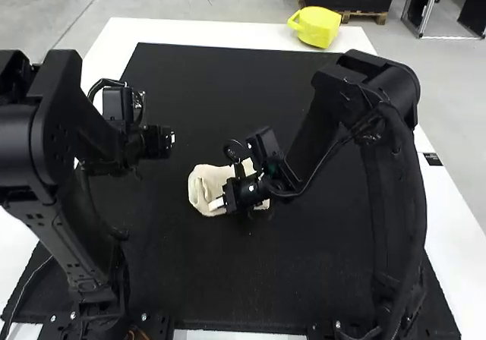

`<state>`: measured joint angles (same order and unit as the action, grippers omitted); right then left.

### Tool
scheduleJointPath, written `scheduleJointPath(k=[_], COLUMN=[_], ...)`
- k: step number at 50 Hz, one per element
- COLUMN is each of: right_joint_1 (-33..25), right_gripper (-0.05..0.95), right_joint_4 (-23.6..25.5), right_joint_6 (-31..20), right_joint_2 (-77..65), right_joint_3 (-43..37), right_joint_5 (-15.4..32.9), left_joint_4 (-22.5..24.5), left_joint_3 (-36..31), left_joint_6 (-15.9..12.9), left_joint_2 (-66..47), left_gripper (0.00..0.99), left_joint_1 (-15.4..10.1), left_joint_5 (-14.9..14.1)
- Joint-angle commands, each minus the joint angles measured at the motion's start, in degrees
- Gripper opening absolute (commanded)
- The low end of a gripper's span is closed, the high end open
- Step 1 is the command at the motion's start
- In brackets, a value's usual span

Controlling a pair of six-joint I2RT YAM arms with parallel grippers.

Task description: Fold the towel.

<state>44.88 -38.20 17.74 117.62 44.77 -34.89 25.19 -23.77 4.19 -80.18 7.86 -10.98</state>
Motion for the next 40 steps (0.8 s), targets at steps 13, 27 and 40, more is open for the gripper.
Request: scheduleJointPath(k=[13, 27, 40], right_joint_1=[0.3, 1.5, 1.3], right_gripper=[-0.02, -0.02, -0.02], right_joint_4=[-1.3, 6.2, 19.2], right_joint_6=[5.6, 7.0, 6.6], right_joint_2=[-3.5, -11.5, -26.2], right_joint_3=[-0.1, 1.1, 5.6], right_joint_5=[-1.3, -4.8, -6.0], left_joint_4=[-0.1, -0.6, -3.0], left_joint_3=[0.0, 0.0, -2.1], left_joint_6=[0.5, 0.6, 1.0], left_joint_2=[2.8, 2.8, 4.4], left_gripper=[0.961, 0.961, 0.961], left_joint_1=[0.6, 0.5, 0.6], left_joint_5=[-1.1, -1.1, -1.0])
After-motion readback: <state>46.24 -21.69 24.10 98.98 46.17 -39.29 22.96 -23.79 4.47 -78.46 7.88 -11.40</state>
